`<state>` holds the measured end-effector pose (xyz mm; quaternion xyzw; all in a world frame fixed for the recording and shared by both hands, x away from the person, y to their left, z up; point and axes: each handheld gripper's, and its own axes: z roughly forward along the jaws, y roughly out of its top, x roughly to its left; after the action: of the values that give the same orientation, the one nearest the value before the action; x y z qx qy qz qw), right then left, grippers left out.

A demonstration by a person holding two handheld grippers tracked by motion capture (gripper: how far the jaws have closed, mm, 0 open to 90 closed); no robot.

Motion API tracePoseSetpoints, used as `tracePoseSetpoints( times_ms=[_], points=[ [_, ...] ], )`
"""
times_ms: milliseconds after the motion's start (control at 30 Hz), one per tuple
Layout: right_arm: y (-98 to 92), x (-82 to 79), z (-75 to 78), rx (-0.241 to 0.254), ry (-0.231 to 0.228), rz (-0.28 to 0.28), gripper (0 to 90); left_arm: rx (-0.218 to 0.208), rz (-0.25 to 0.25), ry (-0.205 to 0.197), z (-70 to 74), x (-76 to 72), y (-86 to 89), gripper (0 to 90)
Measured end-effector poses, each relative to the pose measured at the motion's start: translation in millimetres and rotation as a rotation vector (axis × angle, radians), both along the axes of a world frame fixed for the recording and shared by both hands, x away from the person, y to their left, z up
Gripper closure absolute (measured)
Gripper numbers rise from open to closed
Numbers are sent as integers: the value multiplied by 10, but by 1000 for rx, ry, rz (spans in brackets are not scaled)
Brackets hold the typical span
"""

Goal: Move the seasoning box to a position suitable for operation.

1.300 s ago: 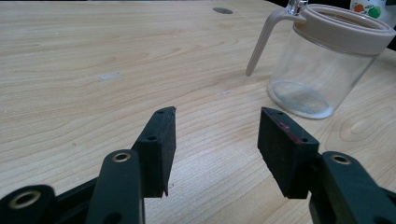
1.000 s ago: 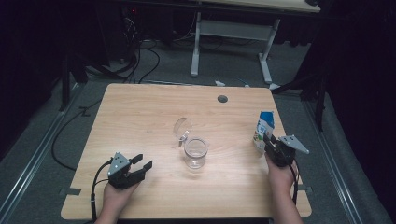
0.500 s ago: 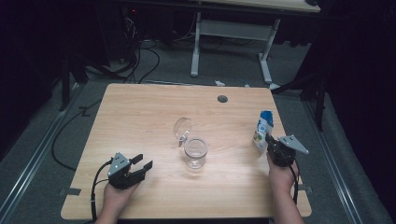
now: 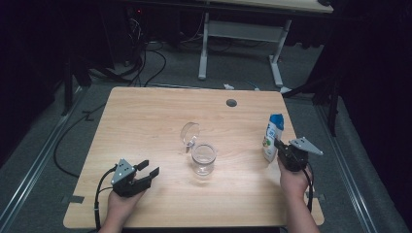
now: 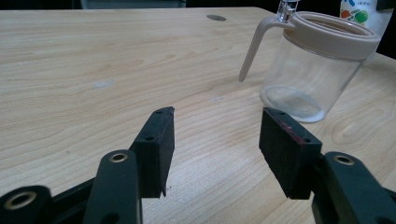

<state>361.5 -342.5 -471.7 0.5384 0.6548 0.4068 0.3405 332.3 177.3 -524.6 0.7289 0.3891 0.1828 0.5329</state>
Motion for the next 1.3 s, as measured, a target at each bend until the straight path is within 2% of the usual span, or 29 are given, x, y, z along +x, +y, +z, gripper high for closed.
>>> tracePoseSetpoints(
  times_ms=[133, 400, 533, 933, 1300],
  points=[
    [20, -48, 54, -4, 16, 34, 900, -1, -3, -3, 3, -4, -3, 455],
    [111, -191, 193, 15, 78, 118, 900, -2, -13, -10, 6, -11, -24, 454],
    [181, -257, 281, -2, 107, 172, 900, -1, -18, -11, 9, -14, -29, 453],
    [355, -381, 546, -60, 237, 297, 900, 3, -32, -16, 10, -24, -48, 452],
    [405, -387, 597, -85, 361, 360, 900, 1, -42, -15, 6, -28, -67, 452]
  ],
)
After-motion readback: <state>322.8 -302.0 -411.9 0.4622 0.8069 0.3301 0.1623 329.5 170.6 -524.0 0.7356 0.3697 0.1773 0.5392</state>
